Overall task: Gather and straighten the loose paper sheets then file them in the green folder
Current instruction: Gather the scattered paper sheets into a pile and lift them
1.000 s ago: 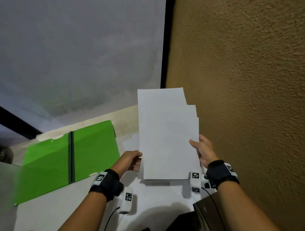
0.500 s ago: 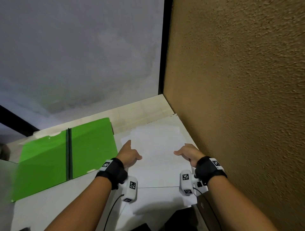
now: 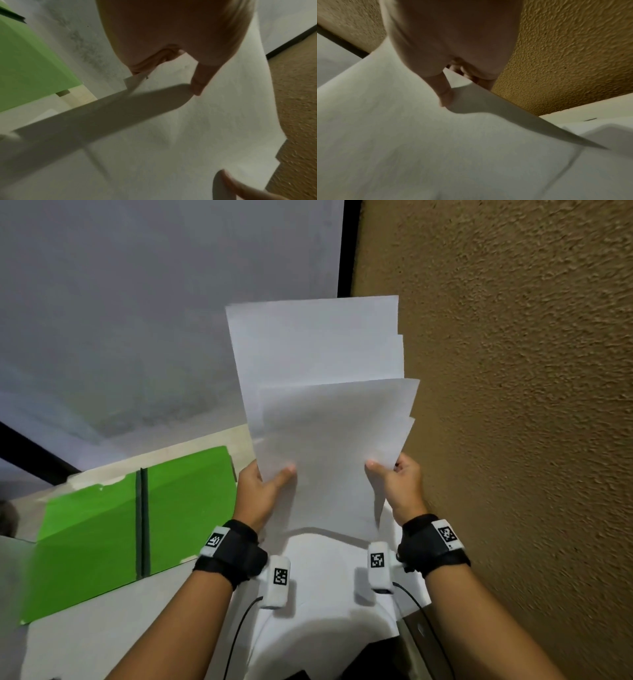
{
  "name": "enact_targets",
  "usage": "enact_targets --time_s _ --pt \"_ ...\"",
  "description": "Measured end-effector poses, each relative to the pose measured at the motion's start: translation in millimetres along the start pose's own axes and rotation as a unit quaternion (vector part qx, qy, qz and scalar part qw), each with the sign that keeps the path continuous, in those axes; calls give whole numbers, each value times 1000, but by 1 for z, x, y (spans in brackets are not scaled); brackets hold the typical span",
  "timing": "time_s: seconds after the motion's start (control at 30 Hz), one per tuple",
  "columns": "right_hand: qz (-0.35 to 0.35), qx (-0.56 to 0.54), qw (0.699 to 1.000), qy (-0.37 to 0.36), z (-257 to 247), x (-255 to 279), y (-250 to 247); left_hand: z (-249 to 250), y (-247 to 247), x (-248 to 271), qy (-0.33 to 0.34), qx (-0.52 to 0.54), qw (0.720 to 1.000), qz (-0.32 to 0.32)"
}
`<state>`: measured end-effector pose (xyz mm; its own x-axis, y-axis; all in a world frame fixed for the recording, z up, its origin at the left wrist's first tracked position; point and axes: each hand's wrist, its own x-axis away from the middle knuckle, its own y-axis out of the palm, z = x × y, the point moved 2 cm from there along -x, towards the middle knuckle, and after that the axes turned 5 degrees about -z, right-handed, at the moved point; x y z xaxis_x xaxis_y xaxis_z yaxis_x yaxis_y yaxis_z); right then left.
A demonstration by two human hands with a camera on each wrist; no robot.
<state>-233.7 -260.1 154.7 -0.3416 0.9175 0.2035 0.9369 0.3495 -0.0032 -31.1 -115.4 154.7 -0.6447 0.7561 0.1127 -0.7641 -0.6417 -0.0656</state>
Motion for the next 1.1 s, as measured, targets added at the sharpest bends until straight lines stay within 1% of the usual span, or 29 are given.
enact_targets --time_s 0.07,0.17,0.2,0.23,0.27,0.3,0.4,0.47,0.5,0.57,0.67,0.77,0.87,0.93,1.03,1.1 --pt "-28 8 999 39 -2 -1 -2 -3 -4 -6 -18 -18 1000 -14" --pt "-94 39 986 135 6 -5 -2 -11 -5 -12 -112 -2 991 -74" --pt "-111 48 981 154 10 -6 -1 -14 -4 -13 -137 5 986 -93" --pt "-113 49 979 165 15 -7 1 -15 -3 -14 -148 1 984 -101" --pt "-109 42 980 163 17 -7 3 -14 0 -13 -144 -7 984 -102" --pt "-99 29 984 148 19 -6 6 -14 2 -12 -126 -12 988 -89" --pt "-44 -1 998 47 10 8 16 -9 10 -7 -50 -18 998 -28" --pt "-1 -18 1000 -17 2 15 19 -7 11 -6 -13 -16 1000 14" --pt "17 -19 999 -41 1 15 19 -8 11 -7 -1 -17 999 32" --pt "38 -17 997 -59 4 12 18 -13 9 -10 10 -15 998 57" --pt "51 -26 996 -61 8 10 17 -17 10 -9 -5 8 997 73" --pt "66 -41 996 -47 17 13 17 -23 11 -7 -4 11 998 69" --pt "57 -50 997 -11 28 15 18 -27 11 -2 -12 14 998 52" --pt "49 -60 997 10 34 17 18 -32 11 0 -32 16 998 43" --pt "29 -71 996 41 41 21 17 -40 9 2 -58 23 997 48" --pt "24 -65 996 49 44 23 17 -42 7 4 -66 34 996 54"
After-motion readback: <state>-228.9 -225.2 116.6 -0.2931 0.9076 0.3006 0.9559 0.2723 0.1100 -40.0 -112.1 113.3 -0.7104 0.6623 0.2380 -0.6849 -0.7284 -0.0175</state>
